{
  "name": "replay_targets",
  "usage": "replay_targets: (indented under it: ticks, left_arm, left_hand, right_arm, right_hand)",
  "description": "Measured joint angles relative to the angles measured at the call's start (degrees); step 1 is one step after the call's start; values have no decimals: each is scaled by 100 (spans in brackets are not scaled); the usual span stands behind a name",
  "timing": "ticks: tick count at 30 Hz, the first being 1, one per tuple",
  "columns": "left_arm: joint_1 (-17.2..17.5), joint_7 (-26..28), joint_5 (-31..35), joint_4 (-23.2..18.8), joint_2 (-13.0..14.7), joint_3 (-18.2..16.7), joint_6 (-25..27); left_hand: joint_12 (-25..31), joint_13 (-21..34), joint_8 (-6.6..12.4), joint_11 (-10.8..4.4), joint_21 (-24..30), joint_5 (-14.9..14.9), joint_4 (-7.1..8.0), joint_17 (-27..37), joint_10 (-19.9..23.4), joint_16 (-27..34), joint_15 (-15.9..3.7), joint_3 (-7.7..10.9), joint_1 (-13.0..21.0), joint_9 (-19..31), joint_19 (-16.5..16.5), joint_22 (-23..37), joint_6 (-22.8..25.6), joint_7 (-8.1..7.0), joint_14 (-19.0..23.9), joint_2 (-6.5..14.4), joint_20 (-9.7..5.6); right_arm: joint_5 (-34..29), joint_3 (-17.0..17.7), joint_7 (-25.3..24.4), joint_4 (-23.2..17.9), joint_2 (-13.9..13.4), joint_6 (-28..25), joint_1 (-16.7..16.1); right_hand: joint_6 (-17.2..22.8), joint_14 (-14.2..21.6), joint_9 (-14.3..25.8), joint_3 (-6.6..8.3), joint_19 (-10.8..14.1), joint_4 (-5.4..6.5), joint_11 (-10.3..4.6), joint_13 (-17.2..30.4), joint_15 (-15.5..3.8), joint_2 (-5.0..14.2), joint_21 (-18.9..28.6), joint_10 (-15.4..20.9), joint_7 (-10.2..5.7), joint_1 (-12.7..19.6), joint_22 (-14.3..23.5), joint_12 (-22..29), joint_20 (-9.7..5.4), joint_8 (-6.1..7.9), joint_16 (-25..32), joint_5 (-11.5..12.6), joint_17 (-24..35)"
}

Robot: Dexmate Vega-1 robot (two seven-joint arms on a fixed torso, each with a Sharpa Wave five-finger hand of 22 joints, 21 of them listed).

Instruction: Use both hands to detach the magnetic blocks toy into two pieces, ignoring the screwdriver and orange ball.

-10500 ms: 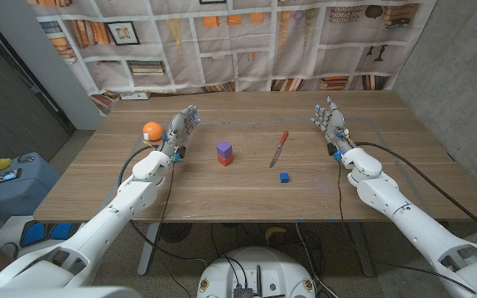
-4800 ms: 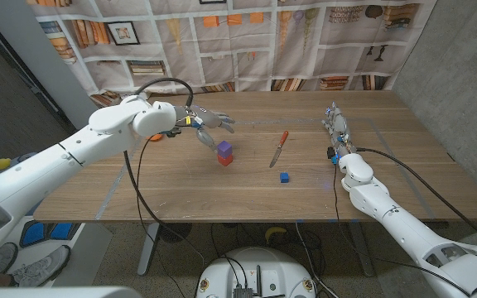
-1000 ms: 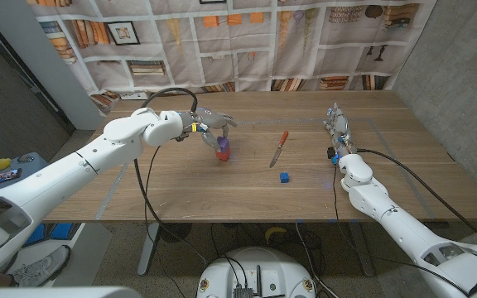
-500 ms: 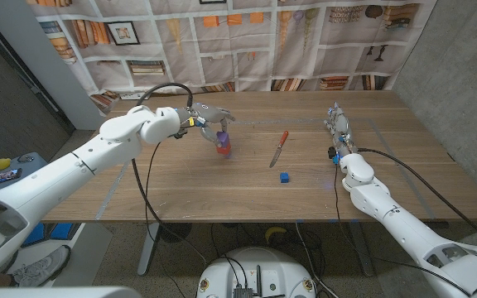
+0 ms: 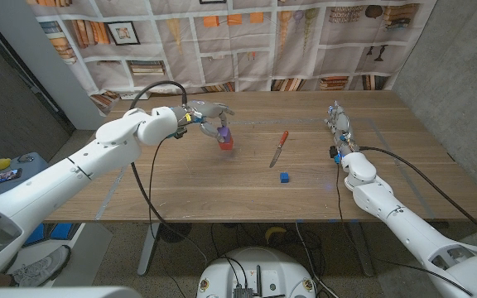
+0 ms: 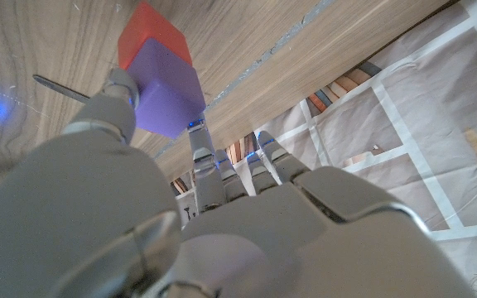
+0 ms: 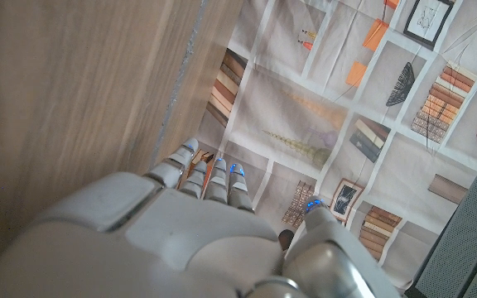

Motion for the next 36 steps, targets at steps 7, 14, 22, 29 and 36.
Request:
replay_targets:
  ticks: [7, 14, 22, 29, 36]
  left_arm:
    - [179, 298, -246, -96, -26, -107, 246]
    - [342, 605, -461, -149, -66, -192, 429]
    - [506, 957, -671, -182, -118, -265, 584]
    - [635, 1294, -898, -196, -208, -307, 715]
    - [714, 1563, -1187, -189, -344, -336, 803]
  left_hand:
    - [0, 0, 0, 3, 0, 0, 0, 0, 63, 0, -11, -14, 0, 0, 61, 0, 1, 1, 49, 0, -16]
    - [0, 0, 0, 30, 0, 0, 1, 0, 173, 0, -3, -16, -2, 0, 98, -1, 92, 92, 103, 2, -15]
    - [0, 0, 0, 31, 0, 23, -16, 0, 236, 0, 0, -46, -15, 0, 127, -1, 92, 92, 162, 15, 14]
    - [0, 0, 0, 1, 0, 23, -16, 0, 266, 0, -9, -47, -14, 0, 128, -1, 113, 113, 214, 14, 15]
    - [0, 0, 0, 1, 0, 22, -17, 0, 265, 0, -9, -61, -14, 0, 128, -2, 113, 113, 214, 14, 15]
  right_arm:
    - [-61, 0, -52, -147, -78, -90, -41]
    - [-128, 0, -95, -317, -172, -199, -87]
    - [-208, -17, -88, -499, -296, -322, -116]
    - [-278, -44, -34, -633, -397, -400, -120]
    - [-305, -74, 65, -694, -477, -477, -113]
  right_hand:
    - [0, 0, 0, 16, 0, 16, 0, 0, 0, 0, 0, 0, 0, 0, 0, 0, 0, 0, 0, 0, 0]
    - [21, 0, 0, 24, 0, 24, 0, 0, 0, 0, 0, 0, 22, 0, 0, 23, 0, 0, 0, 0, 0]
    - [21, 0, 0, 24, 0, 24, 0, 0, 0, 0, 0, 0, 22, 0, 0, 23, 0, 0, 0, 0, 0]
    - [21, 0, 0, 23, 0, 23, 0, 0, 0, 0, 0, 0, 22, 0, 0, 23, 0, 0, 0, 0, 0]
    - [20, 0, 0, 23, 0, 23, 0, 0, 0, 0, 0, 0, 22, 0, 0, 23, 0, 0, 0, 0, 0]
